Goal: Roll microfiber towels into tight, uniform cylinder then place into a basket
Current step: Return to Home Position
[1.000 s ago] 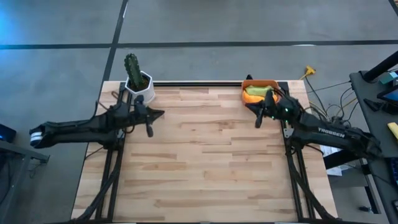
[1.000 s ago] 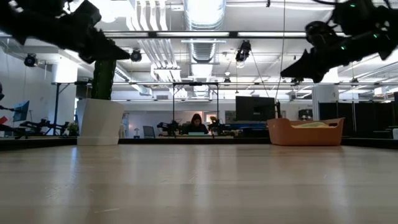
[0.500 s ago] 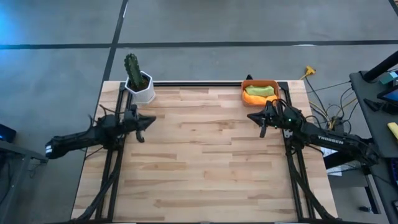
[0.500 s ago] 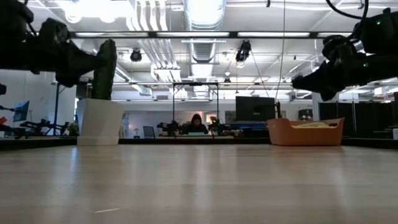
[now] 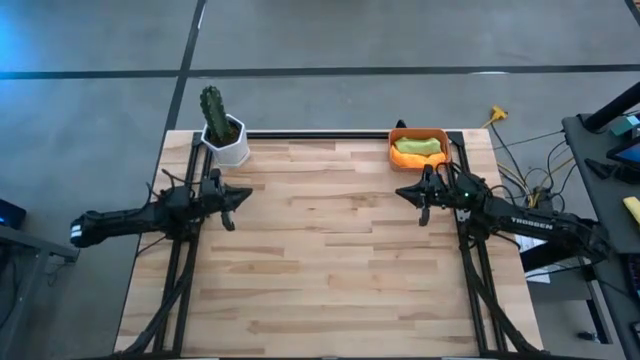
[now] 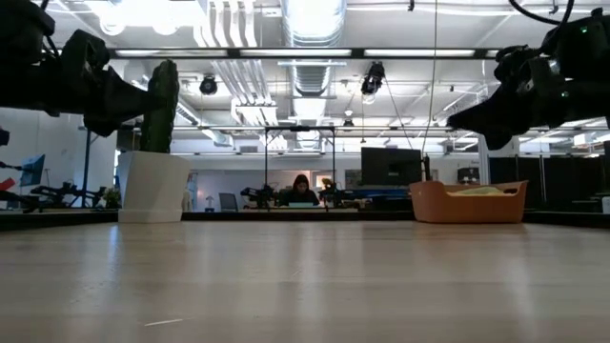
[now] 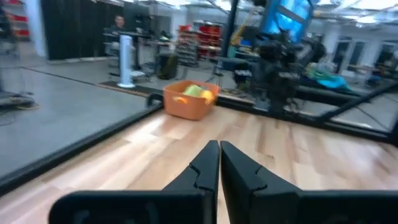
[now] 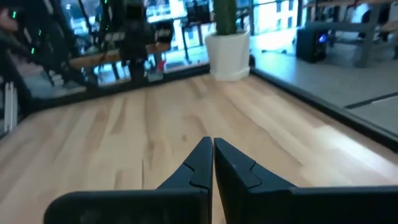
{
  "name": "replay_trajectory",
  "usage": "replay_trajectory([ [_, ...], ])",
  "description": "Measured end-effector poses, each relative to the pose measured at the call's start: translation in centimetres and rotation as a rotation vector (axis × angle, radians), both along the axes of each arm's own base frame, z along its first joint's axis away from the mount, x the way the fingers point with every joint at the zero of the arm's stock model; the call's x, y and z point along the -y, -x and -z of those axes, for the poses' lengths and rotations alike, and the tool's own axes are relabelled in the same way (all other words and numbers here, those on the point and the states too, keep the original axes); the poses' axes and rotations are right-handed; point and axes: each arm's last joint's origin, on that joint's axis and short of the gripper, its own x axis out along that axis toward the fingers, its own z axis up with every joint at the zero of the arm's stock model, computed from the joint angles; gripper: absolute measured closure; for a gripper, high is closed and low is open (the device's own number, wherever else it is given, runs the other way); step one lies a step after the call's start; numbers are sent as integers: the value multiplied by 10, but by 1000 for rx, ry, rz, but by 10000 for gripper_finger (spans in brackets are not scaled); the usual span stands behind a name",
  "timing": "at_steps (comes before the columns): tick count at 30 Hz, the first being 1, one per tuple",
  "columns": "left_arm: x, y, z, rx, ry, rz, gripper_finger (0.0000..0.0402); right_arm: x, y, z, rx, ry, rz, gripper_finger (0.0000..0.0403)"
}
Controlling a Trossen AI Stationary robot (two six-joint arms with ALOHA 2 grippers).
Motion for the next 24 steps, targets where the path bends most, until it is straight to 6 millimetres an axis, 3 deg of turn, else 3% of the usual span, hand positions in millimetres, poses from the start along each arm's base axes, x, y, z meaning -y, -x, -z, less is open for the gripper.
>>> replay_trajectory([
  [9,0,-5,5,-74,-27,0,401,-12,-5,-6,63,35,-103,394],
  [14,0,-7,2,-39,-31,8,401,-15,-6,-12,107,83,-64,394],
  [17,1,-7,0,-14,-34,8,401,-16,-7,-10,93,80,-28,394],
  [24,1,-7,4,-81,-84,14,401,-28,-9,0,-4,15,-120,394],
])
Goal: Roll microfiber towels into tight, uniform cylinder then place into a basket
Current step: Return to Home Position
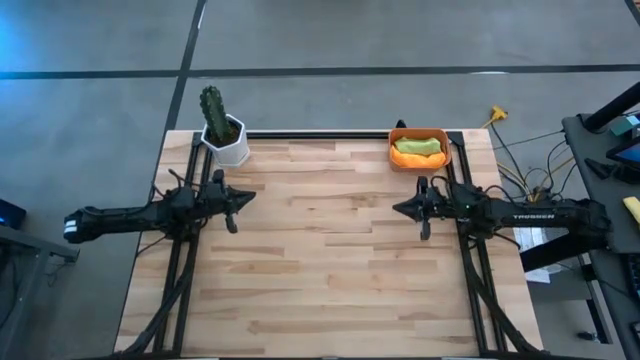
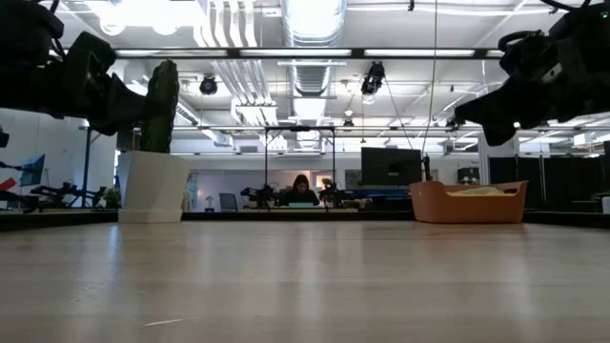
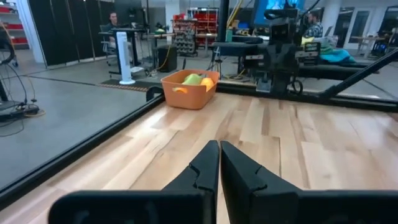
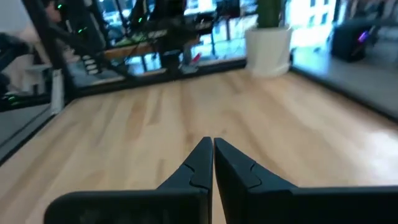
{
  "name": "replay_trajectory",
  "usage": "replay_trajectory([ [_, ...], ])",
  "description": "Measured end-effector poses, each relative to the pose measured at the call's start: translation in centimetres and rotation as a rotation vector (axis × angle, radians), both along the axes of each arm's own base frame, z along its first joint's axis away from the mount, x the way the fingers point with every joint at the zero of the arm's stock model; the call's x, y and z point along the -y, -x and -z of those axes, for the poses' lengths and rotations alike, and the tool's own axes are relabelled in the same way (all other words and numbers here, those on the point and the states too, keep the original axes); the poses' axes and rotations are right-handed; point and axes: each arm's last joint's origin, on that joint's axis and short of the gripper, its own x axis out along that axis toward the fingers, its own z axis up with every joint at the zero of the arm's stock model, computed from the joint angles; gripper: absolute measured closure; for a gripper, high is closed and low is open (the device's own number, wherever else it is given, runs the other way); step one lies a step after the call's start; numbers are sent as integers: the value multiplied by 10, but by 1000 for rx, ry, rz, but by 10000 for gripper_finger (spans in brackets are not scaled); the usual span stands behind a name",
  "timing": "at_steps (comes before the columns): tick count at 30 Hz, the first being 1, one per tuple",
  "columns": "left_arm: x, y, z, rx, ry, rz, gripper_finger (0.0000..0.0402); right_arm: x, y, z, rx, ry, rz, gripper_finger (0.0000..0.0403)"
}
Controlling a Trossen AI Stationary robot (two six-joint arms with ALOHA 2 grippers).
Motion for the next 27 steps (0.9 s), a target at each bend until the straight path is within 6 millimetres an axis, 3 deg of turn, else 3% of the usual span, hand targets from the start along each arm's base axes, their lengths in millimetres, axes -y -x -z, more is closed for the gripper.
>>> replay_trajectory([
  [4,0,-1,1,-8,6,0,401,-13,-2,0,-4,-14,-12,394],
  [14,-1,1,-1,17,9,-40,401,-32,5,-10,63,174,242,394],
  [19,0,7,-7,78,-31,-50,402,-34,17,-21,171,219,147,394],
  [23,1,11,-9,111,-36,-17,402,-30,28,-13,102,236,159,394],
  [27,2,11,-9,105,-32,17,402,-31,31,-17,154,210,102,394],
])
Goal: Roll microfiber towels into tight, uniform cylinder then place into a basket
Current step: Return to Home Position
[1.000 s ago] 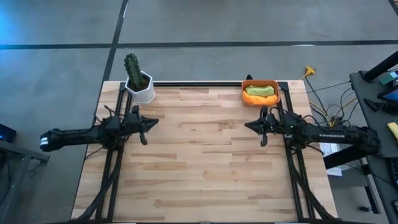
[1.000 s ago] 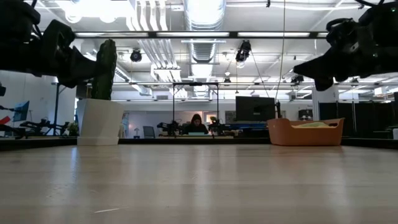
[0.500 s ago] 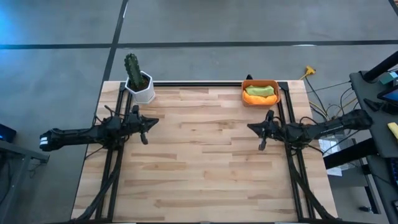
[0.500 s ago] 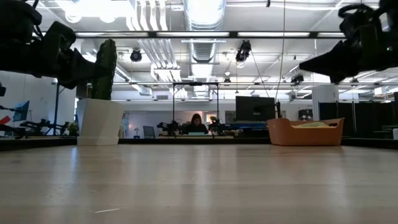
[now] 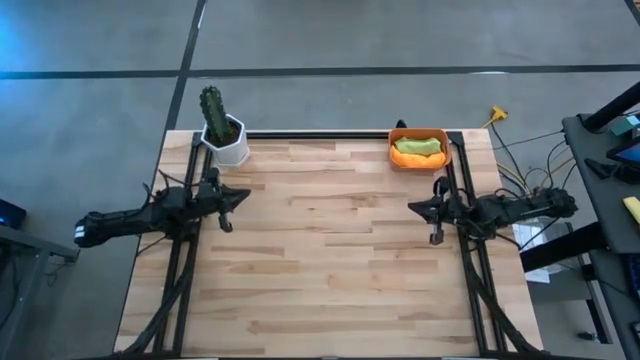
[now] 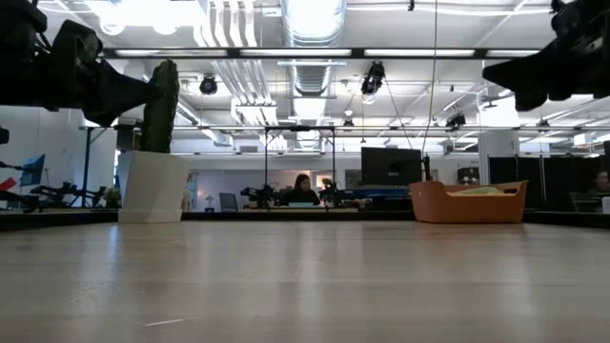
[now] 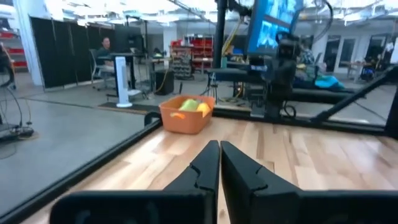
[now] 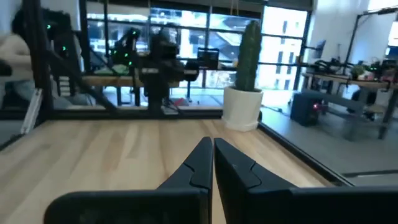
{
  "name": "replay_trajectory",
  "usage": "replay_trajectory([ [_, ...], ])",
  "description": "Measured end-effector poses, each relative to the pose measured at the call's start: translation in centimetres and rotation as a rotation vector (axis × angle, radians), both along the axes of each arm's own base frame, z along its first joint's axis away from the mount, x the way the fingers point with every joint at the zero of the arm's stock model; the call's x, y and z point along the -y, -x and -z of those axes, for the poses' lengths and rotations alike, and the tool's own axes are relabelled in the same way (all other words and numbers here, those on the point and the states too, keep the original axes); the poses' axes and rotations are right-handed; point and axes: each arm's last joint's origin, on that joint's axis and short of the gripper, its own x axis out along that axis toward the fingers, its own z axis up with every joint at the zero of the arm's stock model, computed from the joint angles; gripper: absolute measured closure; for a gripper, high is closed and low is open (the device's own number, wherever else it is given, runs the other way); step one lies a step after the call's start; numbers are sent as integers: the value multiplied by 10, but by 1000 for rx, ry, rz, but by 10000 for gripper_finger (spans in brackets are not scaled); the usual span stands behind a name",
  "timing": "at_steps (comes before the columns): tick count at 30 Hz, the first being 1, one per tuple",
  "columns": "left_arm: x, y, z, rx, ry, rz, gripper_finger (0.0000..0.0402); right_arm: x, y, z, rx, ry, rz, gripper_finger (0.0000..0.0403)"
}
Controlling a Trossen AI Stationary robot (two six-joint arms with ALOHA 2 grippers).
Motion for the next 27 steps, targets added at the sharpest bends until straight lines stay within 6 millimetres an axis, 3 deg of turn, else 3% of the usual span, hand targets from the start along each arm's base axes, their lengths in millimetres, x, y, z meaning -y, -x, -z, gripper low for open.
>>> replay_trajectory([
  [27,-1,-6,7,-99,-36,-18,402,1,-1,4,-38,44,38,394],
])
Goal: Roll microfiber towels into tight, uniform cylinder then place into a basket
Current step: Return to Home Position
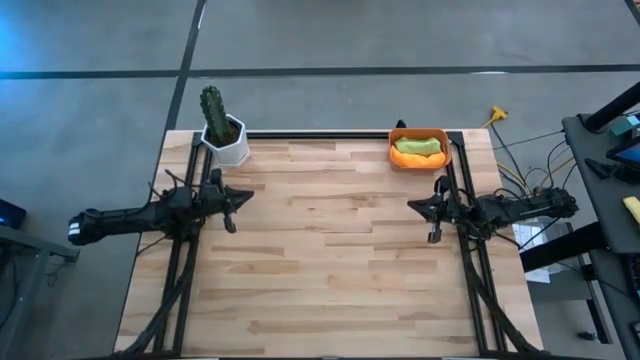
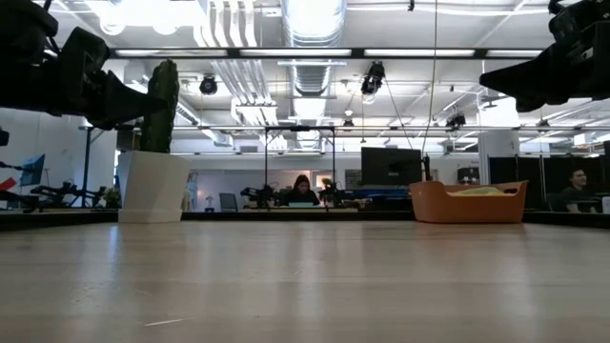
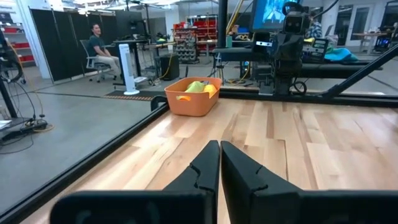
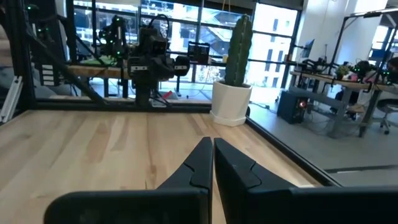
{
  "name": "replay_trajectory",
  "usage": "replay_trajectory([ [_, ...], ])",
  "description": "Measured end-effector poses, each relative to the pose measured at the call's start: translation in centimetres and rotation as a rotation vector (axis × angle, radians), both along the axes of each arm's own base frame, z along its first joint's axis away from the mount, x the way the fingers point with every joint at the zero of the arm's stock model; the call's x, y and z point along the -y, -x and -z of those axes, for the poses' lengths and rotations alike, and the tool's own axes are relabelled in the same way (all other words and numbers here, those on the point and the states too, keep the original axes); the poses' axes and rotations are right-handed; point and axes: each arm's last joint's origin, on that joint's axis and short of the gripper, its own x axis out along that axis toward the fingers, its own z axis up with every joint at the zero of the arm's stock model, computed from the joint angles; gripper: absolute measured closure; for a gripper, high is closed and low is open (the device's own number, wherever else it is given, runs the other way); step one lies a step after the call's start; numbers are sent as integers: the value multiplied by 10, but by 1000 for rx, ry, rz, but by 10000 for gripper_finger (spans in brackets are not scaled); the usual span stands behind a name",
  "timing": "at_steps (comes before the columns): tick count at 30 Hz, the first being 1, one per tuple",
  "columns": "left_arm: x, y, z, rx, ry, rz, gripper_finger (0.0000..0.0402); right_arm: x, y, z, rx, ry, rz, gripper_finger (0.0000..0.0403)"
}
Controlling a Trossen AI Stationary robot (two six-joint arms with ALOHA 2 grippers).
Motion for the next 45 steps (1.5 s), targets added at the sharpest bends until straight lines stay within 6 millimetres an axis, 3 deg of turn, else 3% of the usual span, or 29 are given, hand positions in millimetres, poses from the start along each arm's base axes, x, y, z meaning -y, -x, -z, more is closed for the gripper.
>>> replay_trajectory([
  [45,0,-3,4,-51,7,4,402,0,0,0,0,0,0,394],
])
